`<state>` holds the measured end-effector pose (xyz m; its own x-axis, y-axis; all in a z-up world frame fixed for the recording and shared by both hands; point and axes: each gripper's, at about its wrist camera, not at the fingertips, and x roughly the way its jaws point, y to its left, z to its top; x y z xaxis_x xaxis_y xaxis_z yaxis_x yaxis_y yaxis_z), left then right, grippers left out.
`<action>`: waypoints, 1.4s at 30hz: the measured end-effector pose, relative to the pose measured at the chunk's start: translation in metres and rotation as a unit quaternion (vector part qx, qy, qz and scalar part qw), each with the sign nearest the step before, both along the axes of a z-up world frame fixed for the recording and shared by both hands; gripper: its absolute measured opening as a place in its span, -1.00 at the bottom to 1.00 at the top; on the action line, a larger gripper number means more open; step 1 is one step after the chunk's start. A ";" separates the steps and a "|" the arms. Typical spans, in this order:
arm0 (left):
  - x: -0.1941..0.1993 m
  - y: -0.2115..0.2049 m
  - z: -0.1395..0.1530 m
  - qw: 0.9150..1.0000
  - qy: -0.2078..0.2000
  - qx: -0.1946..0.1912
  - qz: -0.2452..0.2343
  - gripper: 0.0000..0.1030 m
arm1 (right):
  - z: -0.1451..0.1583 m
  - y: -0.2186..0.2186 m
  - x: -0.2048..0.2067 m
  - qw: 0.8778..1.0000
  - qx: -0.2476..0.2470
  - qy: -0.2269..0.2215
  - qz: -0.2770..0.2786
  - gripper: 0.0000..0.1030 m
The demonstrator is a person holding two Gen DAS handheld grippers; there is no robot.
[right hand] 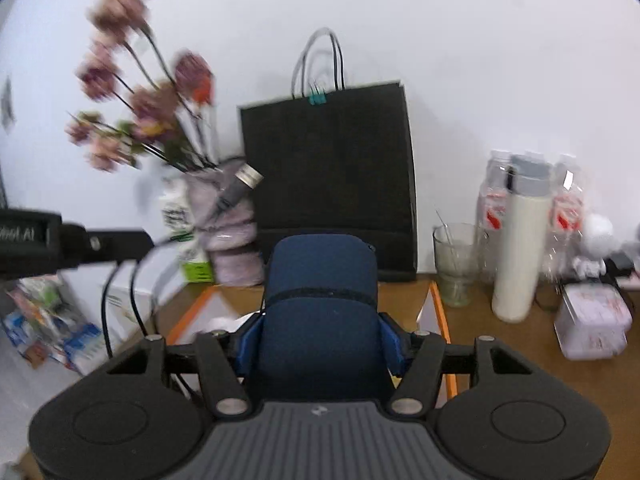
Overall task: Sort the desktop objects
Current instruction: 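Carry zip case and USB cable into the red box and release both, then withdraw both open tools from the box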
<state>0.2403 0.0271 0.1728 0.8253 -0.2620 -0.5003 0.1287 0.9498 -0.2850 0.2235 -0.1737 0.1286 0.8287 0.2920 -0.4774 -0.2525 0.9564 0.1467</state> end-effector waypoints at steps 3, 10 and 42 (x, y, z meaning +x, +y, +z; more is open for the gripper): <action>0.058 0.000 -0.048 0.998 0.065 0.015 0.020 -0.94 | -0.027 0.013 0.061 0.999 -0.013 0.045 -0.005 0.13; 0.102 -0.011 -0.115 0.987 0.129 0.096 -0.019 -0.82 | -0.107 0.042 0.137 0.984 -0.080 0.154 -0.040 0.28; -0.257 0.018 -0.164 0.996 0.025 0.086 0.024 1.00 | -0.113 -0.008 -0.236 0.997 -0.069 0.028 -0.029 0.82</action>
